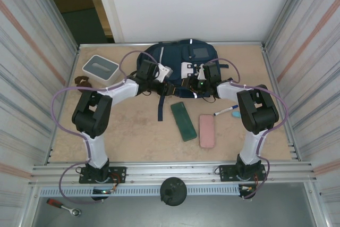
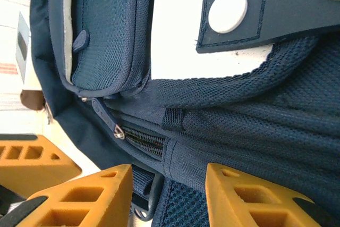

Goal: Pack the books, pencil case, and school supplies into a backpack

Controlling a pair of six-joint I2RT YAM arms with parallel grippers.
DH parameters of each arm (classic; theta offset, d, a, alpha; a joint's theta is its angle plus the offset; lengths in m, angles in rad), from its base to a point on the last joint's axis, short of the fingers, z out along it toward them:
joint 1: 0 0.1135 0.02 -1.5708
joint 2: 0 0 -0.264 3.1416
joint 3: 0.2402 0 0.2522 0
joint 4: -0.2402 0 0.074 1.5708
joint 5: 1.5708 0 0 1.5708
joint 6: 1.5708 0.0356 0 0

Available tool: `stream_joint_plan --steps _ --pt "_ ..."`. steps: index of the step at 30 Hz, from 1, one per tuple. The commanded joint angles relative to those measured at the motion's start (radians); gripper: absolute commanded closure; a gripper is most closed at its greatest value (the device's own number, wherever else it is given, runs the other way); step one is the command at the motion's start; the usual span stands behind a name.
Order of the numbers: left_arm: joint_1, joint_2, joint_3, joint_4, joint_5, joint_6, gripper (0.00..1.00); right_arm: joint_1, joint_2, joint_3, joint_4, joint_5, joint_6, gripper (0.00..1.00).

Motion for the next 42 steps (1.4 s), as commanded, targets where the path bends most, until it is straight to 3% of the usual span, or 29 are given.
stream_joint_plan --steps 1,11,20,33,42 --pt "-0.004 0.041 0.12 -0.092 -0.045 0.146 0.53 -0.018 0.001 -0.026 -0.02 0.003 -0.021 0.6" --pt "-0.005 0.184 0.322 -0.22 -0.003 0.208 0.5 -0.021 0.001 -0.044 -0.011 0.012 0.0 0.6" --pt "-0.017 0.29 0.423 -0.331 -0.097 0.26 0.49 -0.025 -0.011 -0.071 -0.001 0.016 0.001 0.6" --pt "-0.047 0.242 0.409 -0.491 -0.172 0.408 0.49 -0.03 -0.005 -0.077 0.006 0.012 0.001 0.6" --pt "-0.039 0.198 0.418 -0.523 -0.125 0.442 0.53 -0.036 -0.016 -0.089 0.002 0.01 -0.002 0.6"
